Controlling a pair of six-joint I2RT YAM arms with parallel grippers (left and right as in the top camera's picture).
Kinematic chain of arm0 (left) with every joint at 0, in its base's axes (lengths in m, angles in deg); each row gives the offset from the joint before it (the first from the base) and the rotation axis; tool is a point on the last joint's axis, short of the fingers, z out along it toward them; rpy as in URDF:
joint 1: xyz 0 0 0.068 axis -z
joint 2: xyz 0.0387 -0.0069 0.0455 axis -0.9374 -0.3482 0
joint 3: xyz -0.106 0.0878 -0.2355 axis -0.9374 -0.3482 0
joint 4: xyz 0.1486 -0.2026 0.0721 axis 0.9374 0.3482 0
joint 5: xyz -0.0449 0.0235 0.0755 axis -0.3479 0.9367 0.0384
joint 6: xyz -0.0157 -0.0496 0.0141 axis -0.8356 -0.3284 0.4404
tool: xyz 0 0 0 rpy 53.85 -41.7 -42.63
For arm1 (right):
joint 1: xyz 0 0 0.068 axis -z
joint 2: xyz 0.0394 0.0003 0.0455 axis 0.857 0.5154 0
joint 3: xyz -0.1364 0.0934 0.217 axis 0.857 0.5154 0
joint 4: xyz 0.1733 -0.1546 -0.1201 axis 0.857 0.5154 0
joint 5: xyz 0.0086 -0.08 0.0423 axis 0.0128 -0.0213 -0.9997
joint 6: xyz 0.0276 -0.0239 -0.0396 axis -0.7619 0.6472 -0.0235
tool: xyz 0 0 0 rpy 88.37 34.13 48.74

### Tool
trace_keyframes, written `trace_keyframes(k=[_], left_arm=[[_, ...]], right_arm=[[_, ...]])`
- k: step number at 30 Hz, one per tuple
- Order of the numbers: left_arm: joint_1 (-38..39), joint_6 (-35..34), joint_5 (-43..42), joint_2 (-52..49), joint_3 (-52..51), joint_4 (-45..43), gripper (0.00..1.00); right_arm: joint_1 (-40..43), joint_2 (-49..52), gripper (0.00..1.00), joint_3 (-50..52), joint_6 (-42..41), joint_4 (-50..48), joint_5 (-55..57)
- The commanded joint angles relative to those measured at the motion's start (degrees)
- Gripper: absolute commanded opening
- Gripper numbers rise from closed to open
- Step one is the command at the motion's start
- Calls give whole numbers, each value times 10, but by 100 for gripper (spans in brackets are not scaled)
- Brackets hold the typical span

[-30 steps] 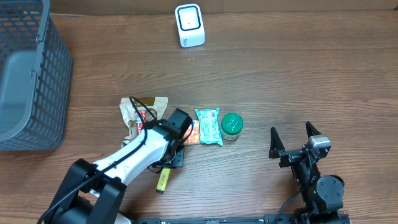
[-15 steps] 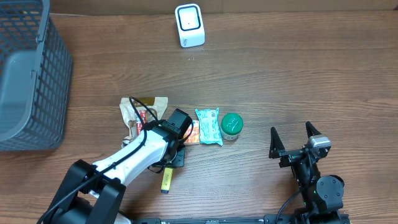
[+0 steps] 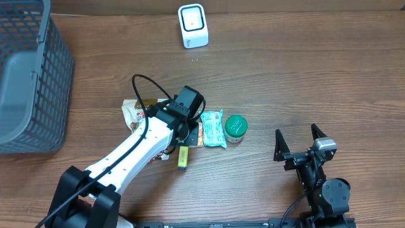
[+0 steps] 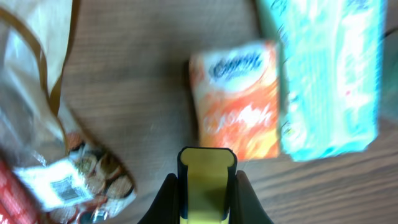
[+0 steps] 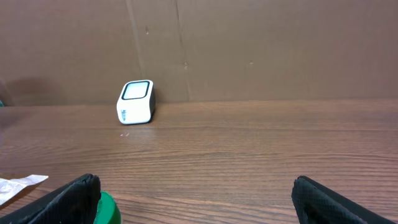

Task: Scan the item barcode
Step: 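Place the highlighter upright between the snack bag and Kleenex pack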

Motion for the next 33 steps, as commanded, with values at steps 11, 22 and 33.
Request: trace_keyframes(k=[11,22,33], left_arm=[[-3,-94,-3,-2,8,-125,4],[-2,-98,6,-14,1,-135,4],[-3,-97,14,-44,1,-146,9]], right_arm=[[4,-6,100,6,-5,-3,3],[4,-6,100,6,-5,-3,3],[4,-6,100,6,-5,-3,3]])
